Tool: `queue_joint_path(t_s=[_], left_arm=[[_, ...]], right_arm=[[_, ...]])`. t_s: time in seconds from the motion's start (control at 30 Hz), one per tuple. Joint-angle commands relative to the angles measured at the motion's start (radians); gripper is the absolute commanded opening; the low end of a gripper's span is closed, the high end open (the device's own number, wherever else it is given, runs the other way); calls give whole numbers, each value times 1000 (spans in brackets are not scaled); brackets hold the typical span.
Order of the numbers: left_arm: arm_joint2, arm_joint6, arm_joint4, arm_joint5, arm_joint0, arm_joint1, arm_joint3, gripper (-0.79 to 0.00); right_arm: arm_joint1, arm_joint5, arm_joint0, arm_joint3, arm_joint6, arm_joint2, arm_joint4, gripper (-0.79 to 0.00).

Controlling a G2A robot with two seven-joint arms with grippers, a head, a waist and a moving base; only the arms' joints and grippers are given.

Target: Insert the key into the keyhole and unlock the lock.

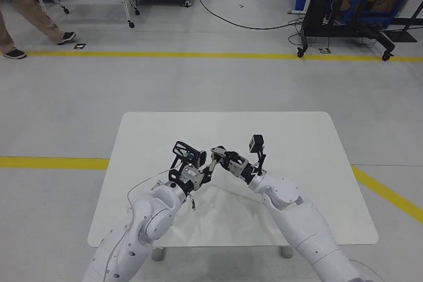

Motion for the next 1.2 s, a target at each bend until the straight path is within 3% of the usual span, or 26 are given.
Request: queue_joint_path(t_s=[0.0, 0.6, 0.83, 0.93, 1.0, 1.17], left_arm=[[-2, 0, 6, 6, 0, -1, 1, -554], [-50, 6, 24, 52, 17, -3, -11, -622], [-76, 11, -22, 71, 24, -6, -16, -606], [-103, 8, -139, 72, 29, -9, -20, -551], [-140, -16, -304, 56, 31, -12, -20, -493], [-236, -133, -764, 3, 28, -16, 22, -462]], right_arm=[[0, 0, 0, -1, 3, 0, 2, -785], [1, 4, -9, -12, 29, 10, 17, -785], [2, 1, -13, -20, 32, 15, 21, -785], [2, -4, -16, -23, 28, 19, 23, -785], [3, -10, -18, -26, 26, 23, 26, -785], [3, -34, -22, -31, 29, 28, 35, -785]])
